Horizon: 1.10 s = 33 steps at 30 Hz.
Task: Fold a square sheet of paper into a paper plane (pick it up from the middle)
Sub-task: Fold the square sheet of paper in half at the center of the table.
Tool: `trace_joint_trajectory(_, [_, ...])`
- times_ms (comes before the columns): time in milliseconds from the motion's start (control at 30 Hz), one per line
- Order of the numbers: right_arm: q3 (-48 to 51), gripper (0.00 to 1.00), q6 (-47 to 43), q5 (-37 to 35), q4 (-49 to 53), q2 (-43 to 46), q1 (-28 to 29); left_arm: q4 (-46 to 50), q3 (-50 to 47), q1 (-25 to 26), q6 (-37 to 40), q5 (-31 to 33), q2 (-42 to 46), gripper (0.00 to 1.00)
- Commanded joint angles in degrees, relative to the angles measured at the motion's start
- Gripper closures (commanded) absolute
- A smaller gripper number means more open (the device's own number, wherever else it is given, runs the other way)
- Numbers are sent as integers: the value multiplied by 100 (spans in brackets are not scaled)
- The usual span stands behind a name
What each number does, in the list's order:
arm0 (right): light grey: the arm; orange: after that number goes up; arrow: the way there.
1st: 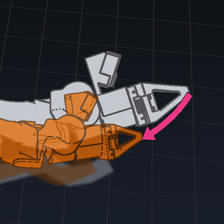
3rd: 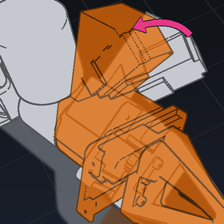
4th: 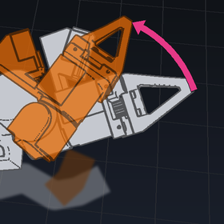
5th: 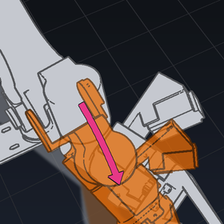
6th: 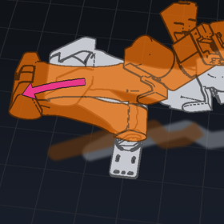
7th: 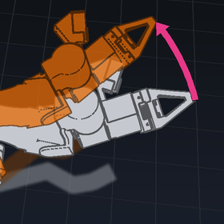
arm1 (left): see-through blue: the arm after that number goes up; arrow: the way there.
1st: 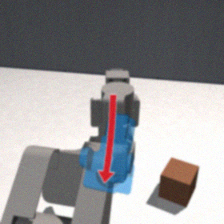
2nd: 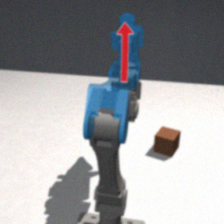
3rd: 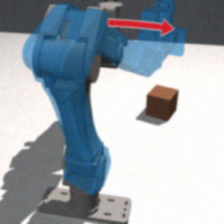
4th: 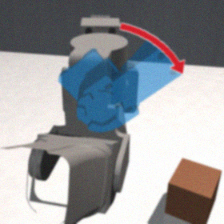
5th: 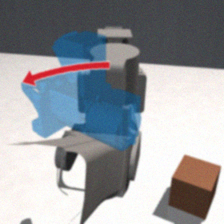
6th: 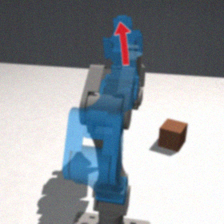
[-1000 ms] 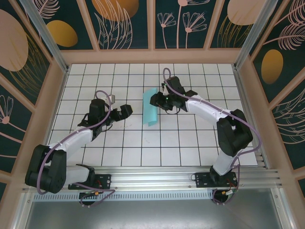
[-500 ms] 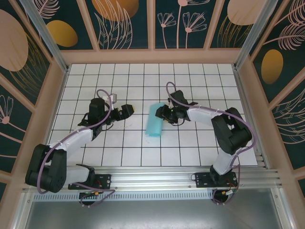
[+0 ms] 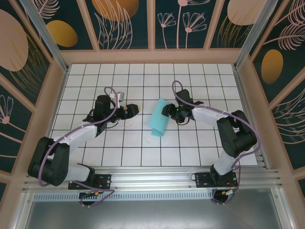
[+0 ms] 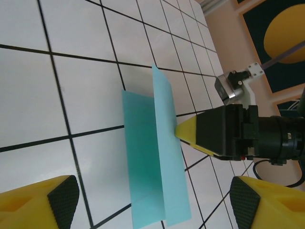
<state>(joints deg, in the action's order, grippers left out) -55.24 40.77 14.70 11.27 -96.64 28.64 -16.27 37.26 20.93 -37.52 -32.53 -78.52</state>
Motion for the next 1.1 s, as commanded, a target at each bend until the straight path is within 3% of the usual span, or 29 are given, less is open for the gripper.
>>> trace_joint_trajectory(0, [102,38,-92,-293,337,33,1,35,238,208,139,-13,-194,18])
trace_joint_trajectory(233, [127,40,-251,-247,442,-20,35,33,383,371,152,10,-436,24])
trace_joint_trajectory(1067, [38,34,302,-601,476,-582,221,54,423,386,183,-8,-556,23])
